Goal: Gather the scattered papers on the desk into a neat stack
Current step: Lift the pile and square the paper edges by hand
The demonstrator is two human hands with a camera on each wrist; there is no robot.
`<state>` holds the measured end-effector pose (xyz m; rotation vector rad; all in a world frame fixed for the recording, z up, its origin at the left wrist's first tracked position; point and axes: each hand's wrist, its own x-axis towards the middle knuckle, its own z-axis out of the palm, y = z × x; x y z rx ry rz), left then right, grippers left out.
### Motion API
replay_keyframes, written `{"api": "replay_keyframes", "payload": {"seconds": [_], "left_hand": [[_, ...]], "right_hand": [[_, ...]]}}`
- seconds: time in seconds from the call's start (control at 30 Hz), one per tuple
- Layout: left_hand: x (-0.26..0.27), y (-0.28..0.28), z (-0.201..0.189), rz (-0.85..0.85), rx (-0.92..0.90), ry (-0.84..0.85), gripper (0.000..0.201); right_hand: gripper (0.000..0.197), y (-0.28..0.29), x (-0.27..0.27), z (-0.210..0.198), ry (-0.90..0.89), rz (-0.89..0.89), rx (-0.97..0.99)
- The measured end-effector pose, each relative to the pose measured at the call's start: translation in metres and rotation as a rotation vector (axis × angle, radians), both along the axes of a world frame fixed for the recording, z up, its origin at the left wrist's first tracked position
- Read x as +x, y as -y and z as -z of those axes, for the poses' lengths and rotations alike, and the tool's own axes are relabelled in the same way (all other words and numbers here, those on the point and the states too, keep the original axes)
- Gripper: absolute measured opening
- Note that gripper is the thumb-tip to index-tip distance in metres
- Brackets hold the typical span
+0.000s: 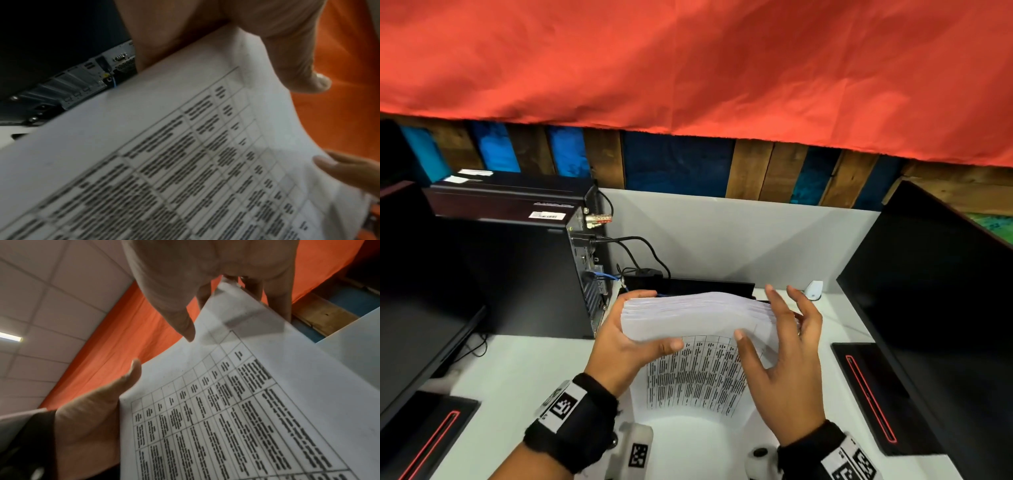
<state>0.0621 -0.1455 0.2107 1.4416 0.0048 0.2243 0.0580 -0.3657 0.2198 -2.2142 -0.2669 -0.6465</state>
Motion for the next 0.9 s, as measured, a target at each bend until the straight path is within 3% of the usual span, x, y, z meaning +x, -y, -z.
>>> {"api": "replay_keyframes", "payload": {"seconds": [0.1, 0.23, 0.3, 0.4, 0.5, 0.63, 0.77, 0.83, 0.9], "left_hand": [[-0.002, 0.002, 0.002, -0.046, -0.025, -0.008, 0.096], [-0.005, 0.012, -0.011, -0.253, -0.042, 0.092, 0.081], [-0.004, 0.018, -0.019, -0.323, -0.077, 0.098, 0.061], [0.003, 0.020, -0.022, -0.392, -0.029, 0.025, 0.012], [0.005, 0.019, -0.022, -0.352, -0.110, -0.024, 0.018], [-0.002, 0.022, -0.019, -0.291, -0.127, 0.032, 0.022], [-0.012, 0.018, 0.000, -0.205, -0.055, 0.073, 0.067], [-0.017, 0.014, 0.006, -0.117, -0.094, 0.056, 0.078], [-0.018, 0.011, 0.011, -0.036, -0.131, 0.031, 0.085]], "right_hand": [[0.059, 0.000, 0.002, -0.001, -0.037, 0.018, -0.057], [0.054, -0.002, 0.001, 0.000, -0.044, 0.009, -0.045], [0.053, -0.002, 0.001, 0.002, -0.069, -0.013, -0.011], [0.055, -0.003, 0.002, 0.003, -0.096, -0.040, 0.081], [0.071, -0.004, -0.001, 0.005, -0.133, -0.086, 0.267], [0.091, -0.005, -0.003, 0.010, -0.232, -0.168, 0.652], [0.075, -0.003, -0.001, 0.012, -0.269, -0.217, 0.804], [0.060, -0.002, 0.001, 0.011, -0.263, -0.232, 0.793], [0.060, 0.000, 0.003, 0.013, -0.259, -0.233, 0.779]]}}
